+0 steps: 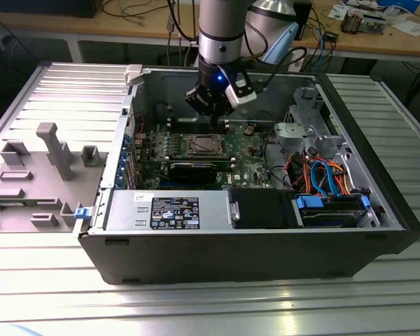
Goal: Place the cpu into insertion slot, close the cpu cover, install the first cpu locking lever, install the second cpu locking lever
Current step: 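Install the second cpu locking lever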
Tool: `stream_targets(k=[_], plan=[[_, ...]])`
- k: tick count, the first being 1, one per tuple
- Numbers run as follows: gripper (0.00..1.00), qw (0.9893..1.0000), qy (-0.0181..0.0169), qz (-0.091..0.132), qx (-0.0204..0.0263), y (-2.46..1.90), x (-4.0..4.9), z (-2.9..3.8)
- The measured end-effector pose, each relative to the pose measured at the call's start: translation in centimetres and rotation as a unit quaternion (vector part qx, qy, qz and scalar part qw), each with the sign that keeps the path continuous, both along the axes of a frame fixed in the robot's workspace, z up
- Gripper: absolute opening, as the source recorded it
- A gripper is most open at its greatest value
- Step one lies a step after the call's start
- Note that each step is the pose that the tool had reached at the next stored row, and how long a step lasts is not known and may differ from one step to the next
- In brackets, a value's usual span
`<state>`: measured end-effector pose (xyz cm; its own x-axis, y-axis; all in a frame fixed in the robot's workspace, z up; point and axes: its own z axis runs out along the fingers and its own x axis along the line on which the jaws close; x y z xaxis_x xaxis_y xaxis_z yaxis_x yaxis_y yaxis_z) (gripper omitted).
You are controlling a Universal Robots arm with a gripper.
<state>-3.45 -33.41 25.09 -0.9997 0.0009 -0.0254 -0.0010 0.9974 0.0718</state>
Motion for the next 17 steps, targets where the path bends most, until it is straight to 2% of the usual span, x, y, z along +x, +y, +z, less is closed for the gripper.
stream_targets(k=[2, 4, 7, 14, 15, 17], plan=[[0.11, 1.0000, 0.0000, 0.000, 0.0001, 0.00, 0.00, 0.29], [0.11, 1.0000, -0.0001, 0.000, 0.0001, 0.00, 0.00, 0.93], [0.11, 1.0000, 0.0000, 0.000, 0.0001, -0.18, 0.00, 0.93], [0.11, 1.0000, 0.0000, 0.000, 0.0010, -1.64, 0.00, 0.84], [0.11, 1.0000, 0.0000, 0.000, 0.0010, -1.96, 0.00, 0.80], [0.11, 1.0000, -0.0001, 0.000, 0.0011, -2.11, 0.00, 0.76]])
